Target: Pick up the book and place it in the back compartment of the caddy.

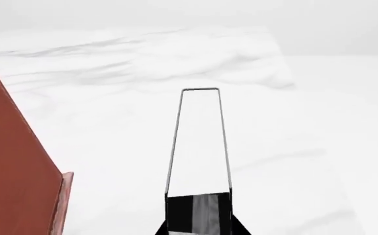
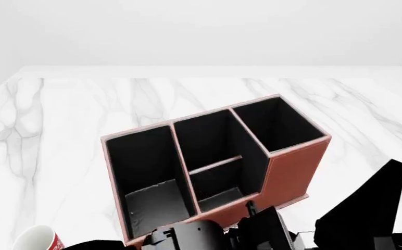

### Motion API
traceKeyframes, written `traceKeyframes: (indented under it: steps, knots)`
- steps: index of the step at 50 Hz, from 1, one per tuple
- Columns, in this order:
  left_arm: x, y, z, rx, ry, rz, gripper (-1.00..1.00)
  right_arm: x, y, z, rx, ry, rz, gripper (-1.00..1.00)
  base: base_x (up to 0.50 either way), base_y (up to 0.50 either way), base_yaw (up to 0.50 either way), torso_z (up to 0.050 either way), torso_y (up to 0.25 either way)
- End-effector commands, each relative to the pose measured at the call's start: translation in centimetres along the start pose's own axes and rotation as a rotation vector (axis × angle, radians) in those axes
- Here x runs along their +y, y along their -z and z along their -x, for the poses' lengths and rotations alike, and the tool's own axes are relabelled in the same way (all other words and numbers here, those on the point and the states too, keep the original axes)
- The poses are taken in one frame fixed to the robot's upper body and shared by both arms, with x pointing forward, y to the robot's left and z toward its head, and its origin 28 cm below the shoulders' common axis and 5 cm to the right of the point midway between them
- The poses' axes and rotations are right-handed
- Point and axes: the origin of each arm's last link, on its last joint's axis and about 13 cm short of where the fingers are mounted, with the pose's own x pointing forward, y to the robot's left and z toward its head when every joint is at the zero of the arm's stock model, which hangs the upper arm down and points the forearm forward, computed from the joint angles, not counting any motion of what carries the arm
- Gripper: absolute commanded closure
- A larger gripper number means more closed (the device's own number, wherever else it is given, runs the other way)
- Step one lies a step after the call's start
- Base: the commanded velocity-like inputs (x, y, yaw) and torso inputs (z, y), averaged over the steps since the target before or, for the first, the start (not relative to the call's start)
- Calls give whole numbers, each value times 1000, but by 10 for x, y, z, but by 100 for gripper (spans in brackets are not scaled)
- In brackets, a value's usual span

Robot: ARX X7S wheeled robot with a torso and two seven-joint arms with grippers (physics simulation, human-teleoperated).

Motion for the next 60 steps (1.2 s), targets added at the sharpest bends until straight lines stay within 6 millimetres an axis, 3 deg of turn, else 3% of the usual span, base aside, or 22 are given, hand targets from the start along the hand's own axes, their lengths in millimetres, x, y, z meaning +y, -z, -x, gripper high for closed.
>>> traceKeyframes:
  steps: [1, 24, 41, 60]
  knots:
    - [3, -33, 19, -96, -26, -37, 100, 1, -2, 0, -23, -22, 23, -100, 0, 0, 0, 0, 0]
    - [-15, -69, 60, -161, -128, -64, 100, 2, -3, 0, -25, -26, 20, -100, 0, 0, 0, 0, 0]
    - [-26, -99, 104, -174, -272, -77, 100, 4, -3, 0, -20, -36, 16, -100, 0, 0, 0, 0, 1]
    - [-61, -118, 148, -170, -330, -58, 100, 6, -3, 2, -15, -47, 10, -100, 0, 0, 0, 0, 1]
